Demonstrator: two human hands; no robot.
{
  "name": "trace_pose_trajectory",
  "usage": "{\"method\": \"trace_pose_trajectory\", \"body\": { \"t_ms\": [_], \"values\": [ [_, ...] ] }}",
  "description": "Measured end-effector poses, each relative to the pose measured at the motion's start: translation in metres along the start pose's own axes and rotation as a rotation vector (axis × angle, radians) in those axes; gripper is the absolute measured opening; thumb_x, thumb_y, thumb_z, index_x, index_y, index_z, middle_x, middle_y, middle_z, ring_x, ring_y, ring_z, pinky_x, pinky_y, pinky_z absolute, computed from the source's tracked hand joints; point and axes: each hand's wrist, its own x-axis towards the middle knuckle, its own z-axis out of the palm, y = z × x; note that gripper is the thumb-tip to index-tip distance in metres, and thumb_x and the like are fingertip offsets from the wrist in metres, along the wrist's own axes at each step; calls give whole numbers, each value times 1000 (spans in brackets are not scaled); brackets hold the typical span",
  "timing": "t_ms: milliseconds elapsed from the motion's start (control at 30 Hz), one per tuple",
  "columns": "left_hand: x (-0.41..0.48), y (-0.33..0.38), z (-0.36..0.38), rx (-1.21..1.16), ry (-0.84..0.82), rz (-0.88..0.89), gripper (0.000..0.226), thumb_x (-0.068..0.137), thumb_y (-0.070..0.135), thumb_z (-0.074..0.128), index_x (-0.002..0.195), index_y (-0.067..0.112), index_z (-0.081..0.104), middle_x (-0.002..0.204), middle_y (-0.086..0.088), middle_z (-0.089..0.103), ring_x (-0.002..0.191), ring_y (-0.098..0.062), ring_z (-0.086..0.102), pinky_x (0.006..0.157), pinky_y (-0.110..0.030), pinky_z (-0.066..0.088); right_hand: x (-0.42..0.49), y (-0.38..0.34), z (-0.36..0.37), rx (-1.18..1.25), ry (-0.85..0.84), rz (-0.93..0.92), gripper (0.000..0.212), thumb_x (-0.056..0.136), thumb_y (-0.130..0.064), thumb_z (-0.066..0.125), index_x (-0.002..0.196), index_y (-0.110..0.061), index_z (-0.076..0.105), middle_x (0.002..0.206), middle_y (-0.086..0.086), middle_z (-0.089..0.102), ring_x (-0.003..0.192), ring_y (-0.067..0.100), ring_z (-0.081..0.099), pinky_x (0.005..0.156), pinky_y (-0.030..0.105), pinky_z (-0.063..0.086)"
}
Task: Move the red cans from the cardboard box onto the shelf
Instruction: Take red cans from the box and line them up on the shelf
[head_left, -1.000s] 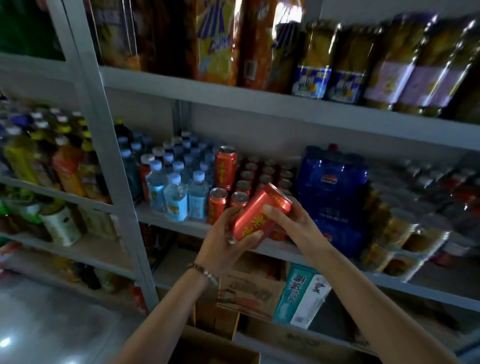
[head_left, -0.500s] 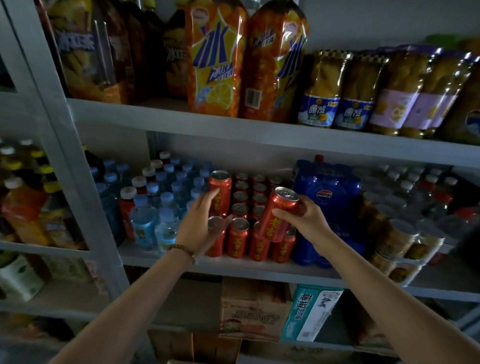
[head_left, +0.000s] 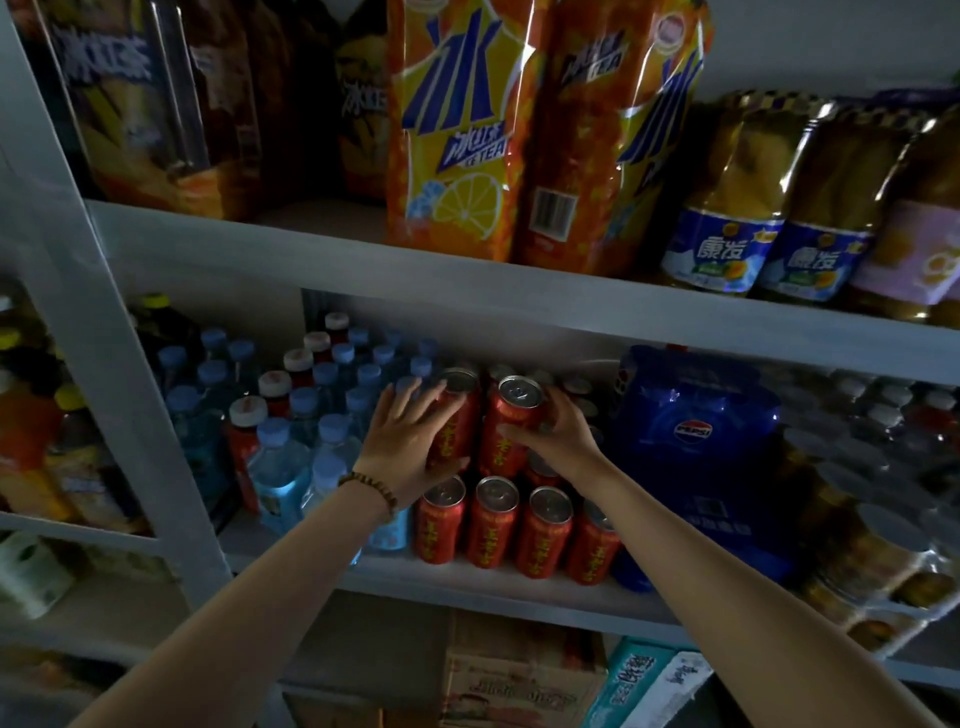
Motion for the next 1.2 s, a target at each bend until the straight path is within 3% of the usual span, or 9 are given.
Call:
{"method": "trace_pose_trajectory", "body": {
  "t_ms": [133, 400, 567, 733, 867, 1033, 1200],
  "values": [
    [0, -1, 5, -56, 53, -6, 77, 85, 58, 47, 147, 32, 10, 153, 2, 20, 141, -20, 15, 118, -41, 5, 12, 9, 4, -68, -8, 21, 85, 59, -41, 86, 133, -22, 47, 130, -3, 56, 114, 12, 55, 94, 29, 48],
    [5, 3, 0, -198, 37, -25, 72, 86, 49, 53, 146, 28, 19, 152, 6, 18, 138, -16, 20, 117, -36, 16, 23, 2, 1, -70, -132, -16, 57, 75, -23, 79, 124, -22, 50, 113, -10, 58, 108, 8, 56, 77, 13, 43],
    [4, 5, 1, -241, 39, -36, 73, 85, 47, 56, 145, 29, 20, 151, 6, 19, 137, -18, 23, 114, -38, 23, 25, 2, -1, -73, -162, 3, 68, 76, -24, 77, 135, -20, 42, 125, -4, 57, 108, 6, 51, 83, 18, 43],
    [2, 6, 4, -212, 28, -38, 74, 87, 49, 53, 147, 28, 15, 154, 5, 12, 140, -17, 16, 116, -38, 16, 22, 9, -3, -57, -210, 22, 77, 77, -27, 76, 141, -22, 33, 136, -2, 51, 123, 13, 48, 92, 25, 42],
    [-5, 5, 10, -173, 118, 1, 70, 89, 51, 46, 146, 24, 18, 155, 1, 14, 142, -19, 17, 115, -36, 8, 8, 16, -4, -82, -133, 8, 88, 76, -40, 75, 147, -27, 24, 146, -3, 40, 131, 16, 42, 103, 35, 41],
    [-33, 24, 12, -329, 343, 31, 50, 89, 40, 48, 133, 17, 44, 139, -3, 44, 126, -19, 43, 104, -34, 35, -43, 14, -21, -160, 57, -122, 72, 84, -35, 68, 144, -32, 29, 144, -11, 39, 123, 1, 39, 101, 27, 40],
    [-93, 59, 43, -511, 327, 81, 34, 90, 31, 49, 120, 15, 55, 118, 0, 55, 110, -13, 51, 92, -29, 43, -126, 39, -36, -250, 93, -305, 54, 87, -30, 65, 136, -24, 43, 136, -13, 46, 125, 2, 45, 101, 19, 41]
  ]
}}
